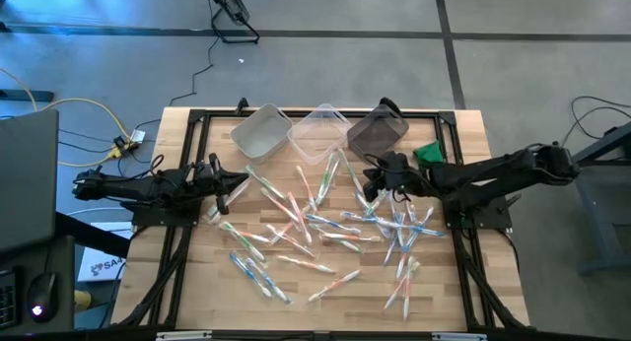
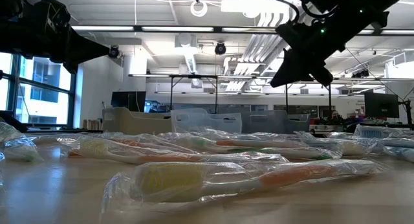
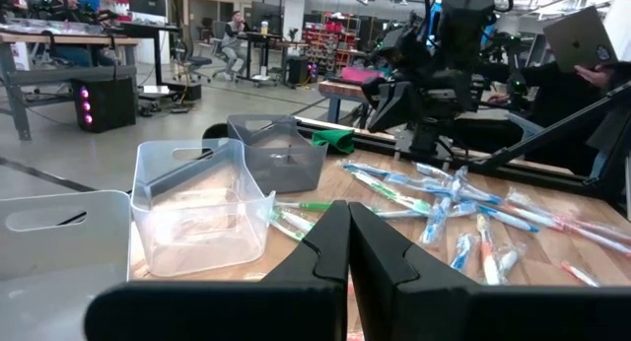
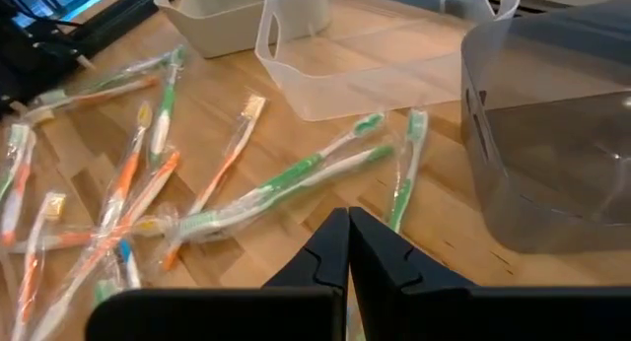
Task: Pick & Place Toothbrushes
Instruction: Put the green toothbrush into the black bin
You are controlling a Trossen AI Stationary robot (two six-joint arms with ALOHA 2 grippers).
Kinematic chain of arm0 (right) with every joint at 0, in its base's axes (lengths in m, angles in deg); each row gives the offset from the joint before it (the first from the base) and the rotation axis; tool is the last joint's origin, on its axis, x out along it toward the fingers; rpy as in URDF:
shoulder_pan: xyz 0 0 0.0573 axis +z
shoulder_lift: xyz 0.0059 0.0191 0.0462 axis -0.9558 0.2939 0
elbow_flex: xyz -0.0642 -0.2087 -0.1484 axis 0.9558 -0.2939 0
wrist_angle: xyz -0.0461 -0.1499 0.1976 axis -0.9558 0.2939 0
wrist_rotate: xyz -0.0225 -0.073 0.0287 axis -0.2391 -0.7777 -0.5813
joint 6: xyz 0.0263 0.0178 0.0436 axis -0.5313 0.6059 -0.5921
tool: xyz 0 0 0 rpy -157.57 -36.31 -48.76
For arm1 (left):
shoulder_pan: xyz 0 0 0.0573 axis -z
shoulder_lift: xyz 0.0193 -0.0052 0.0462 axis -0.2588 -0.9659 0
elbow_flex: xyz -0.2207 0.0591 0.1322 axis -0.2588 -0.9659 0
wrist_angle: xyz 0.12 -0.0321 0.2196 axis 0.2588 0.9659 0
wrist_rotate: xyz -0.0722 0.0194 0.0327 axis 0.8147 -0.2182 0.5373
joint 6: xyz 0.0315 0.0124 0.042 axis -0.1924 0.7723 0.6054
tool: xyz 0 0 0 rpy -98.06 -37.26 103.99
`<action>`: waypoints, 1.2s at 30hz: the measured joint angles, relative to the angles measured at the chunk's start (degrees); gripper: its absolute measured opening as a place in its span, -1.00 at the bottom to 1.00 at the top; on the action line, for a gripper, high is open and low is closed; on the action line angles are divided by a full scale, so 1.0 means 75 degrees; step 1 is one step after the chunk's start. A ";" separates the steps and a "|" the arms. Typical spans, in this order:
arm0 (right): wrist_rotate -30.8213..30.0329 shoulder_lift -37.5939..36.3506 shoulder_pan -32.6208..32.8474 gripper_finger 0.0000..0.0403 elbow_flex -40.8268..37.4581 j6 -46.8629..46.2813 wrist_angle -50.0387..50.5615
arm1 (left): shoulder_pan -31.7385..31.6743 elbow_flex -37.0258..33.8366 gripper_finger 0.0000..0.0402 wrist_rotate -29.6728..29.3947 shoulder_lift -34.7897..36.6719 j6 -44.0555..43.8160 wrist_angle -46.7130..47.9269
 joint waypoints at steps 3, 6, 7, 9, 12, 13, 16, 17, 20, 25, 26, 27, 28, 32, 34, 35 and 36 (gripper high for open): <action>0.0073 0.0000 0.0003 -0.99 0.0000 0.0523 -0.0017 | -0.0002 0.0000 -1.00 0.0001 0.0001 0.0001 -0.0002; 0.0327 0.0000 0.0003 -0.99 0.0000 0.1157 -0.0034 | -0.0002 0.0000 -1.00 0.0001 -0.0001 0.0001 -0.0002; 0.0397 0.0000 0.0003 -0.99 0.0000 0.1331 -0.0049 | -0.0002 0.0000 -1.00 0.0001 0.0001 0.0001 -0.0001; 0.0425 0.0000 0.0003 -0.99 0.0000 0.1644 -0.0158 | -0.0002 0.0000 -1.00 0.0001 -0.0002 0.0001 -0.0002; 0.0425 0.0000 0.0001 -0.99 0.0000 0.1744 -0.0526 | -0.0002 0.0000 -1.00 0.0001 0.0000 0.0001 -0.0002; 0.0419 0.0000 0.0000 -0.99 0.0000 0.1744 -0.0649 | -0.0002 0.0000 -1.00 0.0001 -0.0002 0.0001 -0.0002; 0.0414 0.0000 0.0000 -0.99 0.0000 0.1736 -0.1096 | -0.0002 0.0000 -1.00 0.0001 0.0001 0.0001 -0.0002; 0.0411 0.0000 0.0000 -0.99 0.0000 0.1733 -0.1218 | -0.0002 0.0000 -1.00 0.0001 0.0001 0.0001 -0.0002; 0.0333 0.0000 0.0003 -0.99 0.0000 0.1646 -0.1503 | -0.0002 0.0000 -1.00 -0.0001 0.0001 0.0001 -0.0004; 0.0228 0.0000 0.0000 -0.99 0.0000 0.1111 -0.1629 | -0.0002 0.0000 -1.00 -0.0002 -0.0002 0.0001 -0.0008; 0.0233 0.0000 0.0000 -0.99 0.0000 0.1021 -0.1626 | -0.0002 0.0000 -1.00 -0.0002 -0.0001 -0.0006 -0.0008; 0.0257 0.0000 0.0000 -0.99 0.0000 0.0929 -0.1624 | -0.0002 0.0000 -1.00 -0.0002 -0.0001 -0.0027 -0.0008; 0.0303 0.0000 0.0000 -0.99 0.0000 0.0883 -0.1623 | -0.0002 0.0000 -1.00 -0.0002 -0.0002 -0.0057 -0.0008; 0.0411 0.0229 0.0000 -0.99 0.0291 0.0669 -0.1147 | -0.0002 0.0000 -1.00 -0.0002 -0.0001 -0.0057 -0.0011; 0.0402 0.0478 0.0000 -0.99 0.0656 0.0666 -0.0839 | -0.0002 0.0000 -1.00 -0.0002 0.0001 -0.0057 -0.0014; 0.0407 0.0615 0.0000 -0.99 0.0850 0.0672 -0.0726 | -0.0002 0.0000 -1.00 -0.0002 0.0001 -0.0058 -0.0017; 0.0408 0.0767 0.0000 -0.99 0.1041 0.0677 -0.0519 | -0.0002 0.0000 -1.00 -0.0002 -0.0002 -0.0061 -0.0017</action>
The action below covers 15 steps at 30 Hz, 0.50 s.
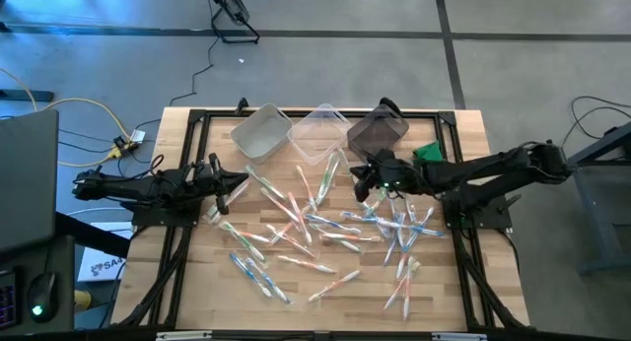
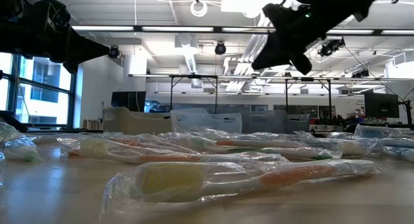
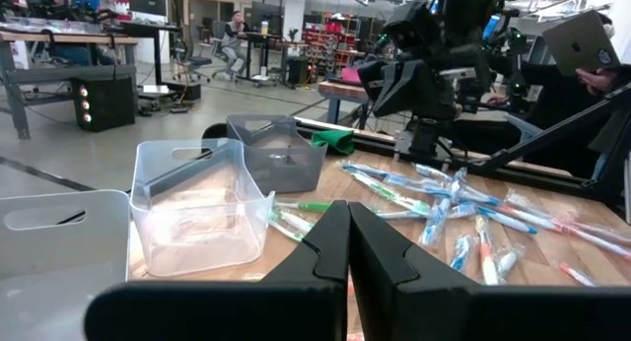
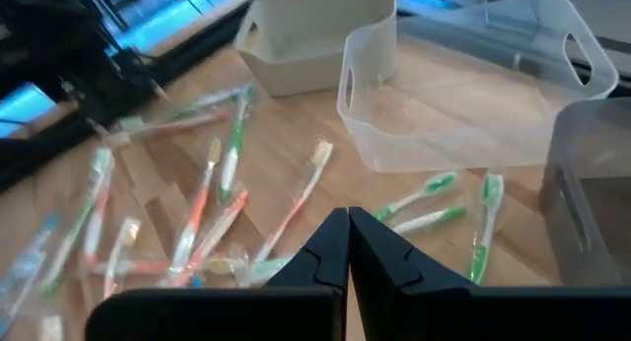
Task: Pick & Place Toothbrushes
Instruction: Put the green toothbrush into the black bin
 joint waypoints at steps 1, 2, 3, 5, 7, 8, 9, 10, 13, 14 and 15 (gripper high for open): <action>-0.0002 0.0190 0.0000 -0.99 0.0182 0.0035 0.0211 | 0.0000 0.0000 -1.00 0.0000 0.0003 -0.0022 0.0000; -0.0015 0.0379 -0.0004 -0.99 0.0349 0.0044 0.0356 | 0.0000 -0.0002 -1.00 0.0000 0.0003 -0.0066 0.0000; -0.0038 0.0547 -0.0031 -0.99 0.0509 0.0041 0.0473 | 0.0000 0.0000 -1.00 0.0000 0.0003 -0.0101 0.0005; -0.0015 0.0842 -0.0114 -0.99 0.0724 -0.0060 0.0793 | 0.0000 0.0000 -1.00 0.0000 0.0003 -0.0137 0.0007; -0.0023 0.1115 -0.0242 -0.99 0.0851 -0.0364 0.0947 | 0.0000 0.0000 -1.00 0.0000 0.0002 -0.0137 0.0009; -0.0006 0.1237 -0.0315 -0.99 0.0868 -0.0541 0.0976 | 0.0000 0.0000 -1.00 0.0000 0.0001 -0.0137 0.0012; 0.0024 0.1349 -0.0392 -0.99 0.0863 -0.0688 0.1041 | 0.0000 -0.0002 -1.00 0.0000 0.0003 -0.0137 0.0009; 0.0081 0.1457 -0.0466 -0.99 0.0857 -0.0812 0.1096 | 0.0000 0.0000 -1.00 0.0000 0.0003 -0.0137 0.0007; 0.0413 0.1677 -0.0698 -0.99 0.0857 -0.1064 0.1255 | 0.0000 0.0000 -1.00 0.0000 0.0003 -0.0138 0.0009; 0.0411 0.1729 -0.0756 -0.99 0.0857 -0.1148 0.1341 | 0.0000 0.0000 -1.00 0.0000 0.0003 -0.0137 0.0009; 0.0402 0.1780 -0.0810 -0.99 0.0857 -0.1200 0.1388 | 0.0000 -0.0003 -1.00 0.0000 0.0003 -0.0137 0.0009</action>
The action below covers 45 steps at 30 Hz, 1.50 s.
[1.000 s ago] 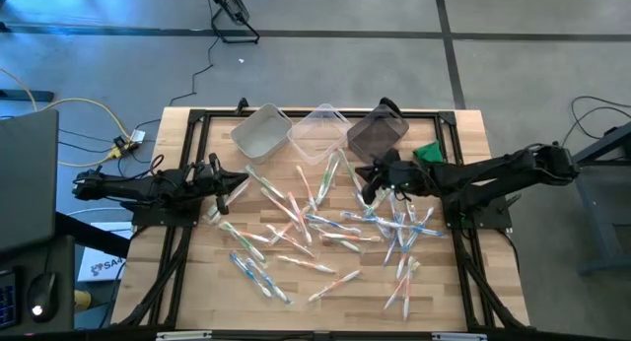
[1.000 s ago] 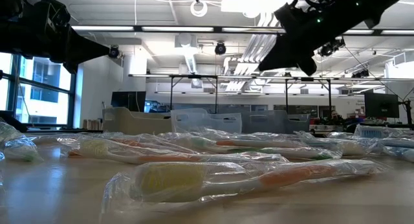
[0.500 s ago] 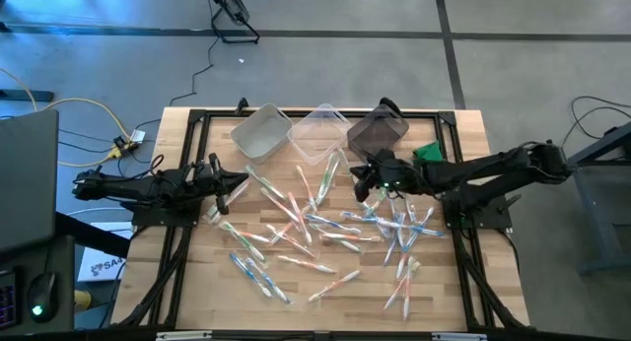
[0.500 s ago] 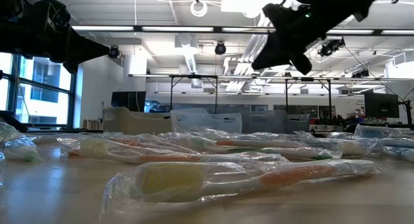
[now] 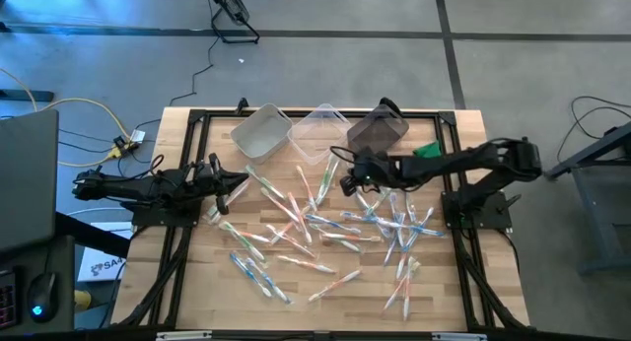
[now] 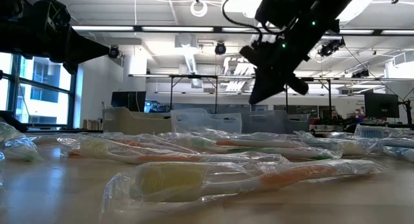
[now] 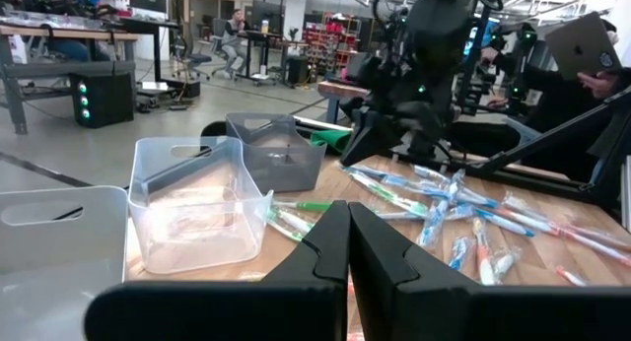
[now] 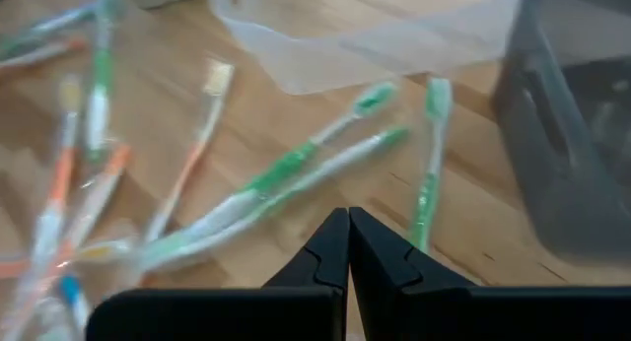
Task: Pick & Place Toothbrushes
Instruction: Put the green toothbrush into the black bin
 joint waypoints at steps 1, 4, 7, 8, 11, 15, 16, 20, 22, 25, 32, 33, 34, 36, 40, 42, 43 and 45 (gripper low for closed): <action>0.0008 0.0046 -0.0050 -0.99 0.0003 -0.0002 0.0072 | 0.0000 0.0002 -1.00 0.0000 -0.0001 -0.0001 0.0003; 0.0022 0.0070 -0.0165 -0.98 0.0000 0.0000 0.0325 | 0.0000 0.0003 -1.00 0.0000 0.0000 -0.0002 0.0002; 0.0020 0.0061 -0.0192 -0.95 0.0000 0.0040 0.0505 | 0.0000 0.0001 -1.00 0.0000 0.0000 -0.0003 0.0000; 0.0025 0.0061 -0.0191 -0.91 0.0000 0.0058 0.0525 | 0.0000 0.0002 -1.00 0.0000 0.0000 -0.0002 0.0001; 0.0096 0.0061 -0.0187 -0.76 0.0000 0.0145 0.0582 | 0.0000 0.0000 -1.00 0.0000 0.0000 0.0000 0.0000; 0.0207 0.0061 -0.0172 -0.52 0.0000 0.0041 0.0601 | 0.0001 0.0001 -1.00 0.0000 0.0000 0.0000 0.0001; 0.0210 0.0061 -0.0172 -0.47 0.0000 -0.0002 0.0596 | 0.0000 0.0000 -1.00 0.0000 0.0000 -0.0001 0.0003; 0.0221 0.0061 -0.0172 -0.35 0.0000 0.0001 0.0597 | 0.0000 0.0002 -1.00 0.0000 0.0000 0.0017 0.0003; 0.0224 0.0061 -0.0172 -0.33 0.0000 -0.0004 0.0594 | 0.0000 0.0003 -1.00 -0.0003 0.0000 0.0172 0.0003; 0.0227 0.0061 -0.0172 -0.34 0.0000 -0.0154 0.0597 | 0.0000 0.0002 -1.00 -0.0003 0.0000 0.0466 0.0001; 0.0542 0.0061 -0.0172 -0.39 0.0000 -0.0344 0.0618 | 0.0000 0.0002 -1.00 -0.0003 0.0000 0.0612 0.0000; 0.0542 0.0061 -0.0172 -0.40 0.0000 -0.0360 0.0620 | 0.0000 0.0000 -1.00 -0.0003 0.0000 0.0609 0.0000; 0.0542 0.0061 -0.0172 -0.40 0.0000 -0.0364 0.0620 | 0.0000 0.0002 -1.00 -0.0003 0.0000 0.0609 0.0000; 0.0544 0.0061 -0.0172 -0.40 0.0000 -0.0375 0.0642 | 0.0000 0.0000 -1.00 -0.0003 0.0000 0.0609 0.0000; 0.0605 0.0180 -0.0172 -0.40 0.0000 -0.0603 0.0742 | 0.0000 0.0000 -1.00 -0.0003 0.0000 0.0603 0.0000; 0.0524 0.0288 -0.0172 -0.40 0.0000 -0.0620 0.0848 | 0.0000 0.0001 -1.00 -0.0003 0.0000 0.0583 0.0000; 0.0498 0.0359 -0.0164 -0.40 0.0000 -0.0640 0.0805 | 0.0000 0.0002 -1.00 -0.0003 0.0000 0.0580 0.0000; 0.0544 0.0448 -0.0172 -0.40 -0.0003 -0.0772 0.0877 | 0.0000 0.0000 -1.00 -0.0003 -0.0002 0.0577 0.0003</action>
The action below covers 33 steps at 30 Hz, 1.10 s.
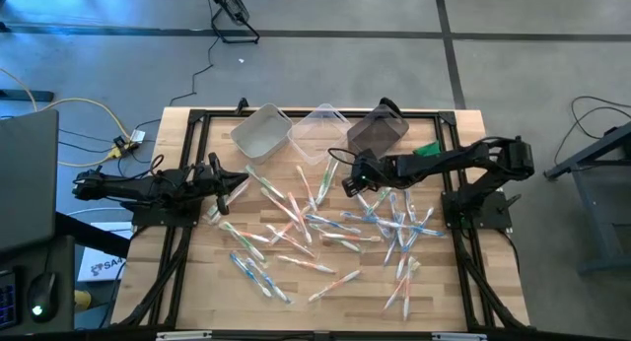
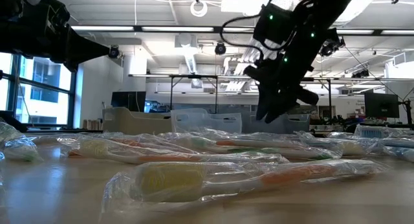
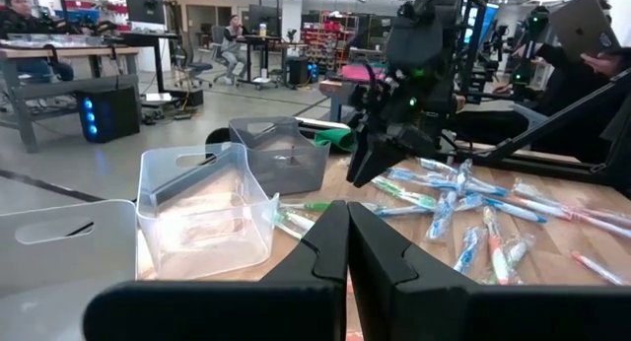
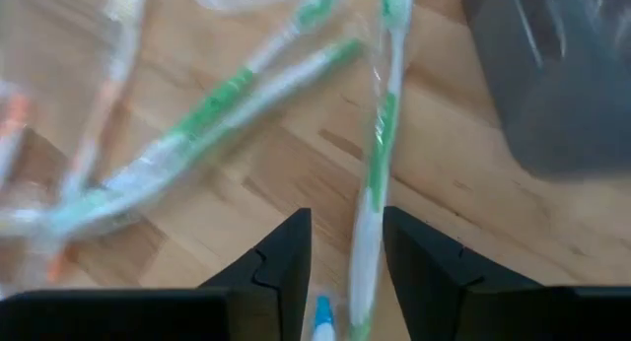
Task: Pick & Place Toothbrushes
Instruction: Put the green toothbrush into the black bin
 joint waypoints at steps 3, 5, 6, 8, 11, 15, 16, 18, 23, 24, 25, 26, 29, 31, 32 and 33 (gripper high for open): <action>0.0035 0.0230 0.0000 -0.40 0.0005 -0.0033 -0.0190 | 0.0000 0.0001 -1.00 0.0003 0.0001 0.0000 -0.0002; 0.0057 0.0313 0.0000 -0.40 -0.0001 -0.0056 -0.0120 | 0.0000 0.0000 -1.00 0.0000 0.0002 -0.0001 -0.0002; 0.0054 0.0388 0.0000 -0.40 -0.0009 -0.0057 -0.0182 | 0.0000 -0.0001 -1.00 0.0002 0.0002 -0.0001 -0.0006; 0.0054 0.0444 0.0000 -0.40 0.0008 -0.0081 -0.0341 | 0.0000 -0.0001 -1.00 0.0003 -0.0001 0.0002 0.0000; -0.0013 0.0496 0.0000 -0.40 -0.0001 -0.0093 -0.0322 | 0.0000 0.0002 -1.00 0.0003 0.0002 0.0000 -0.0006; -0.0195 0.0522 0.0000 -0.40 -0.0004 -0.0093 -0.0254 | 0.0000 0.0001 -1.00 0.0003 0.0002 0.0000 -0.0004; -0.0211 0.0522 0.0000 -0.40 0.0000 -0.0093 -0.0295 | 0.0000 0.0000 -1.00 0.0003 0.0002 0.0000 0.0000; -0.0206 0.0522 0.0000 -0.40 0.0002 -0.0093 -0.0278 | 0.0001 -0.0001 -1.00 0.0003 0.0002 0.0000 -0.0001; -0.0205 0.0522 0.0000 -0.40 0.0002 -0.0093 -0.0243 | 0.0000 -0.0001 -1.00 0.0003 0.0002 0.0011 0.0000; -0.0204 0.0522 0.0000 -0.40 0.0002 -0.0093 -0.0243 | 0.0000 -0.0001 -1.00 0.0003 0.0002 0.0012 0.0000; -0.0206 0.0522 0.0000 -0.40 0.0002 -0.0100 -0.0242 | 0.0000 -0.0001 -1.00 0.0003 0.0002 0.0012 0.0000; -0.0206 0.0522 0.0000 -0.40 0.0002 -0.0125 -0.0240 | 0.0001 -0.0001 -1.00 0.0003 0.0002 0.0006 0.0000; -0.0206 0.0523 0.0000 -0.40 0.0002 -0.0189 -0.0203 | 0.0000 -0.0001 -1.00 0.0003 0.0002 0.0006 0.0000; -0.0203 0.0562 0.0000 -0.40 0.0002 -0.0212 -0.0202 | 0.0000 -0.0001 -1.00 0.0003 0.0002 0.0006 0.0000; -0.0193 0.0568 0.0000 -0.40 0.0002 -0.0235 -0.0179 | 0.0000 -0.0001 -1.00 0.0003 0.0002 0.0006 0.0000; -0.0186 0.0582 0.0000 -0.40 0.0002 -0.0244 -0.0149 | 0.0000 -0.0001 -1.00 0.0003 0.0002 0.0006 0.0000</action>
